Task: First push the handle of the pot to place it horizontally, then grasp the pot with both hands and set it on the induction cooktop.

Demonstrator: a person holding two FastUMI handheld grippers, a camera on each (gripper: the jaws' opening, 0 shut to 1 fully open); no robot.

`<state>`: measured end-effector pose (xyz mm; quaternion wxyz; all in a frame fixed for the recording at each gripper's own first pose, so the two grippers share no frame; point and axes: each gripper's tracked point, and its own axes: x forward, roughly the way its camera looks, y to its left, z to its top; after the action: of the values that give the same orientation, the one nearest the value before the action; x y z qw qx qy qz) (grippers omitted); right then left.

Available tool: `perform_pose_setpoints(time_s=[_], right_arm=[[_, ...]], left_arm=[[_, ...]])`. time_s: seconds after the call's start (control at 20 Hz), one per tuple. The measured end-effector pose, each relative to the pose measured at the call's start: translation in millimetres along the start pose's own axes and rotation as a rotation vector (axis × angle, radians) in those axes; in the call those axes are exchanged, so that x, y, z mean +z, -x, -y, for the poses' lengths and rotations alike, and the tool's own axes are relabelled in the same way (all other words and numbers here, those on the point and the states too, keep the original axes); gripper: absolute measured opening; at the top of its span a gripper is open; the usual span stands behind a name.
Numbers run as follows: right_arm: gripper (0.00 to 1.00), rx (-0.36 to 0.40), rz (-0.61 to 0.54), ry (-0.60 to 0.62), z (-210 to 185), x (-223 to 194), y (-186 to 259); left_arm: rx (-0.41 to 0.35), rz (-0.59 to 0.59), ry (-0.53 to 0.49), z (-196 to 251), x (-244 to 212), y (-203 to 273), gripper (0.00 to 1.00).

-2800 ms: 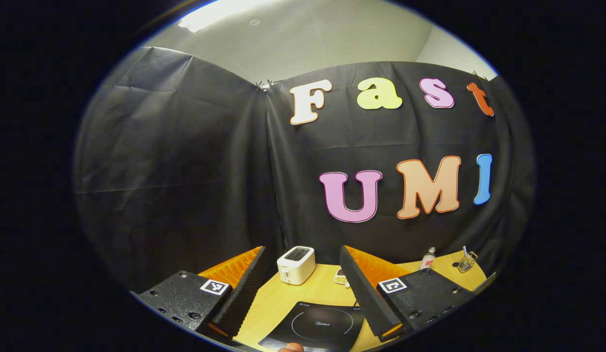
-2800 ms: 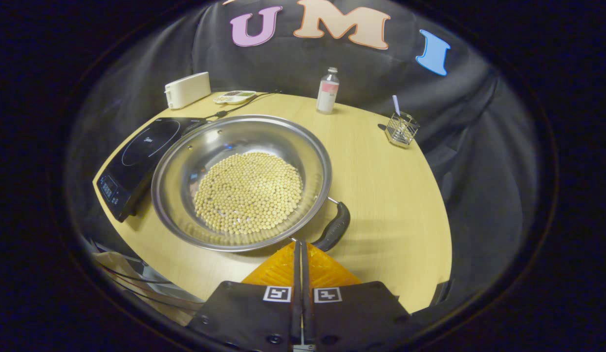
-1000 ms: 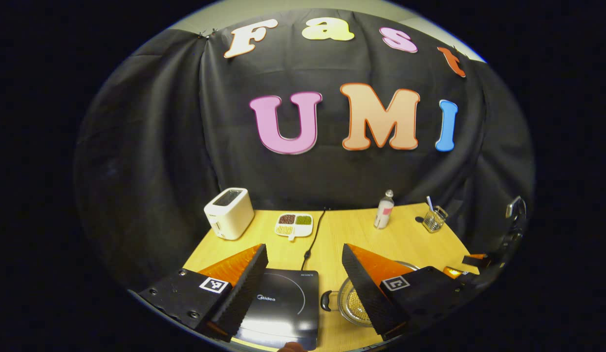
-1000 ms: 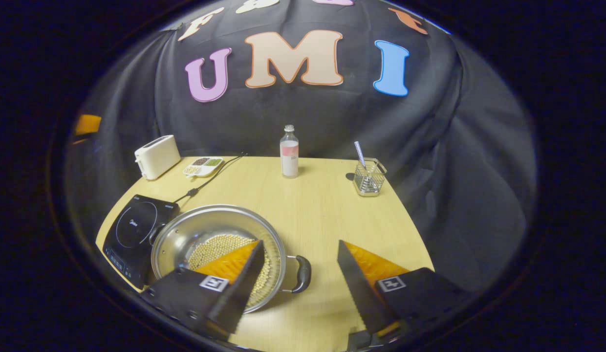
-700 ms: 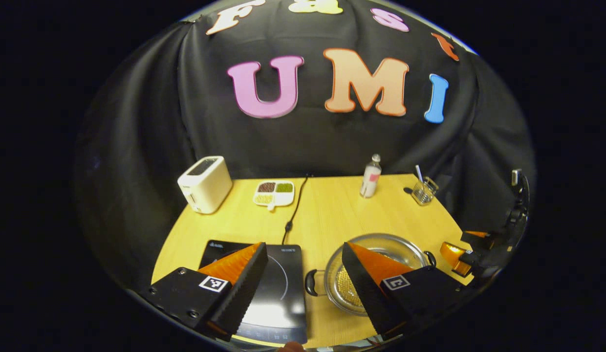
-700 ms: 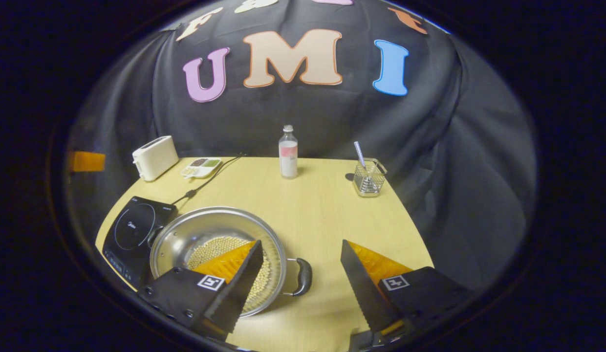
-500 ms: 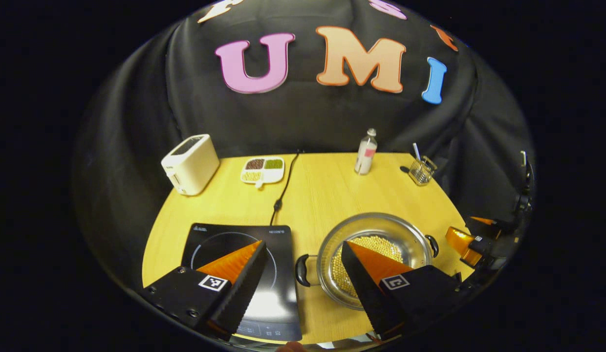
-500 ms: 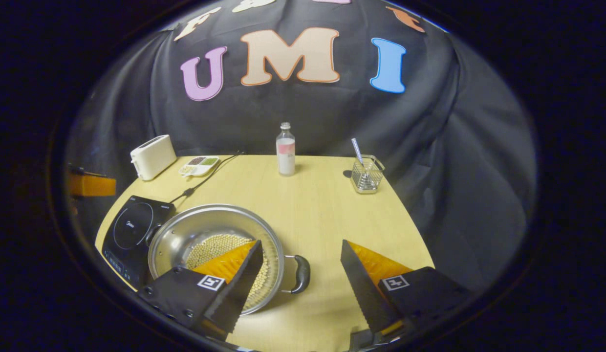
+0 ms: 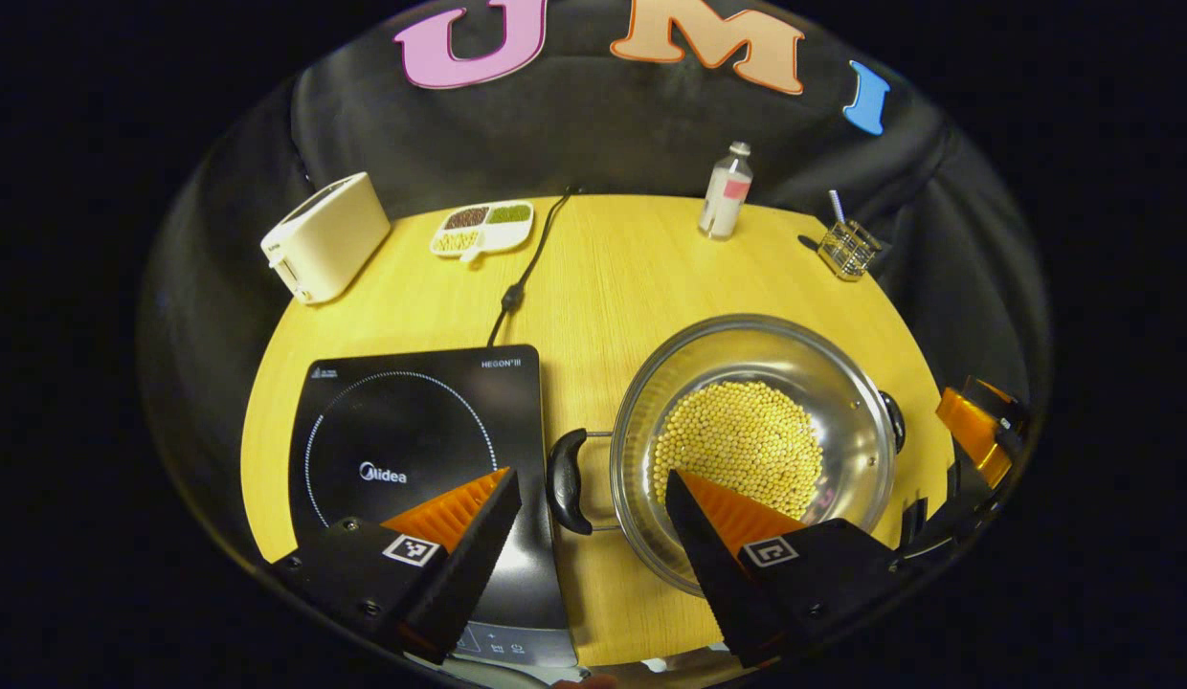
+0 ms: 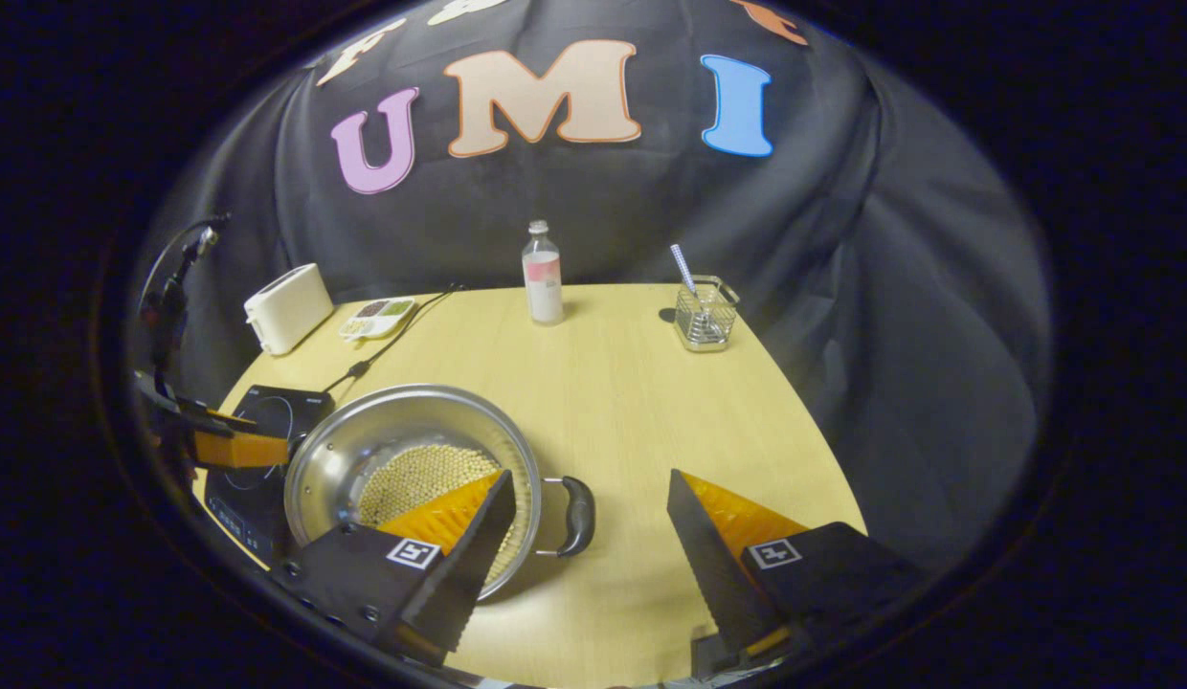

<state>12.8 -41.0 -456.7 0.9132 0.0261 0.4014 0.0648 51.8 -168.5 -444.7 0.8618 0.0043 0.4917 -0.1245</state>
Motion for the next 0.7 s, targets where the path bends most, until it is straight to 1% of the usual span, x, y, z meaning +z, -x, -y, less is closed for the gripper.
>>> perform_pose_setpoints(time_s=[0.25,0.45,0.5,0.55,0.6,0.7], right_arm=[[1.0,0.018,-0.034,-0.003,-5.9,-7.4,-9.0],[1.0,0.05,-0.121,-0.001,-15.6,-26.8,-25.5],[1.0,0.048,-0.139,0.004,-16.2,-32.7,-31.1],[1.0,0.043,-0.156,0.005,-15.1,-37.1,-35.3],[1.0,0.044,-0.175,0.003,-15.8,-41.8,-40.1],[1.0,0.044,-0.211,-0.008,-16.2,-51.2,-48.5]], left_arm=[[-0.004,-0.057,0.078,-1.0,-14.5,-20.3,0.99],[0.011,-0.097,0.107,-3.9,-21.6,-30.7,0.98],[0.031,-0.1,0.106,-6.4,-20.6,-29.4,0.97],[0.035,-0.095,0.097,-8.2,-20.0,-32.5,0.97],[0.038,-0.1,0.087,-8.2,-20.6,-33.4,0.91],[0.064,-0.105,0.058,-11.5,-21.5,-35.1,0.9]])
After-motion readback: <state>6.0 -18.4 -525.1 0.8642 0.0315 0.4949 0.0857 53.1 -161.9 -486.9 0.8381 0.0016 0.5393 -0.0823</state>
